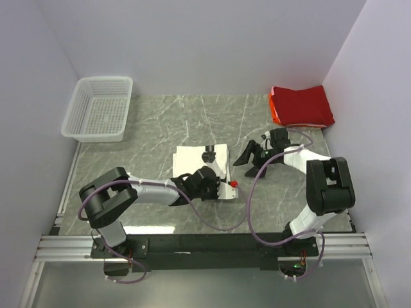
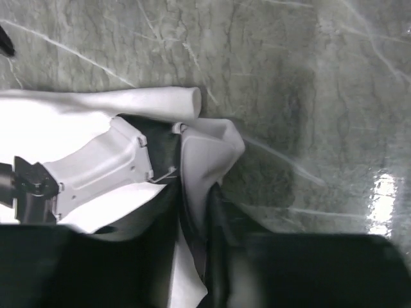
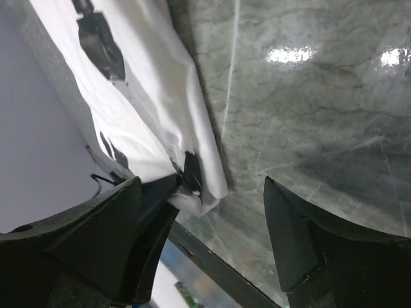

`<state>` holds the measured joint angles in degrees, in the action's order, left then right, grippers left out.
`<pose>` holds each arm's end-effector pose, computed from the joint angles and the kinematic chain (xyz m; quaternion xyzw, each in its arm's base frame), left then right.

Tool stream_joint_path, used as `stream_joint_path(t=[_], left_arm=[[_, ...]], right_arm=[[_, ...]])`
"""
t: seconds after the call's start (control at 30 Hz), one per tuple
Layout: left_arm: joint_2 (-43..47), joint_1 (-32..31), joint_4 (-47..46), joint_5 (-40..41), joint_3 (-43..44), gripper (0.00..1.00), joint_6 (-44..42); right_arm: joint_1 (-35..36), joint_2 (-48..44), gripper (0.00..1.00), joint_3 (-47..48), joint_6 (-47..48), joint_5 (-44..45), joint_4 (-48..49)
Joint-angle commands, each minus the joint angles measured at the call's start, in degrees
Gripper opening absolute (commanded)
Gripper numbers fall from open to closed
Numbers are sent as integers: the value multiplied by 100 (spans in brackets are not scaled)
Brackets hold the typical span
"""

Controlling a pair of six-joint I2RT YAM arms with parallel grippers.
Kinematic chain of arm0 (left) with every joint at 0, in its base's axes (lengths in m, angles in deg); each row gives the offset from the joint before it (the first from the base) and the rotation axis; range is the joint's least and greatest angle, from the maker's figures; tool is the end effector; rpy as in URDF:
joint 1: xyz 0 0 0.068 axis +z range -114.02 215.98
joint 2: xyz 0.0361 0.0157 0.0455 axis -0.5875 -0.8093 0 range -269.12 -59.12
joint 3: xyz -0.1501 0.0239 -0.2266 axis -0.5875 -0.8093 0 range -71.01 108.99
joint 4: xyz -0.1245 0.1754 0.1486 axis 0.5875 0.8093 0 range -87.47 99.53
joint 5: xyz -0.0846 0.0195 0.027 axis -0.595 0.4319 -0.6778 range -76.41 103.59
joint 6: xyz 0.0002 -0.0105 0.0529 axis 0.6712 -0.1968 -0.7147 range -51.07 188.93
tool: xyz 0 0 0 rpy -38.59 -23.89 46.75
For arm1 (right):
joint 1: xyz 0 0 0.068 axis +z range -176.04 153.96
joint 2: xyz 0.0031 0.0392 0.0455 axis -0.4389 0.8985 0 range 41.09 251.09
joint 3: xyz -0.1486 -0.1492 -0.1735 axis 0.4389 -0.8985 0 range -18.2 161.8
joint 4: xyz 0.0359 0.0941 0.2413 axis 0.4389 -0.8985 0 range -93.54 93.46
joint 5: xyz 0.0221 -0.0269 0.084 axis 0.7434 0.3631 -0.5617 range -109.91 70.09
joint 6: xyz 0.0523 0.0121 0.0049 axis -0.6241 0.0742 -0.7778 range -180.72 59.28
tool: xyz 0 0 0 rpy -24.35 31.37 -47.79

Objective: Fold and stack the t-shirts
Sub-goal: Neatly place the folded tshirt to the corner

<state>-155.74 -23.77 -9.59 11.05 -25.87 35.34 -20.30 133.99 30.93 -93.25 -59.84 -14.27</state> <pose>0.1672 -0.2899 0.1520 0.6638 0.6132 -0.1163 0.4120 0.2964 0.0527 0.1620 0.1294 0.9057 0.3884 0.1100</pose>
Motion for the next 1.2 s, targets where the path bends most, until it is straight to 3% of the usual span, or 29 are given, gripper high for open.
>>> stream_joint_path(t=[0.0,0.07,0.17,0.4,0.63,0.77,0.87,0.97,1.07,1.1,1.17], left_arm=[[64,94,-133,-218,214,25,-52],[257,217,-19,-456,293,12,140],[450,384,104,-764,425,1,430],[679,499,342,-1037,530,1,555],[820,578,342,-1037,592,1,721],[741,587,193,-897,644,1,853],[592,622,122,-783,750,1,994],[495,657,78,-800,847,1,1108],[434,666,113,-844,917,1,1135],[425,675,131,-835,969,2,1135],[407,692,305,-800,1022,20,1213]], right_arm=[[-29,271,83,-122,-629,-164,506],[-11,377,85,-306,-885,-331,823],[59,492,87,-630,-1491,-542,1578],[384,544,88,-1071,-2826,-491,3335],[727,922,88,-931,-3320,-332,3584],[1113,1264,84,-747,-4144,-253,4093],[1254,1388,77,-650,-4593,-86,4348],[1281,1432,63,-615,-4709,124,4419],[1219,1380,38,-518,-4526,458,4253],[1167,1380,23,-457,-4429,529,4078],[1088,1458,9,-80,-3877,573,3632]])
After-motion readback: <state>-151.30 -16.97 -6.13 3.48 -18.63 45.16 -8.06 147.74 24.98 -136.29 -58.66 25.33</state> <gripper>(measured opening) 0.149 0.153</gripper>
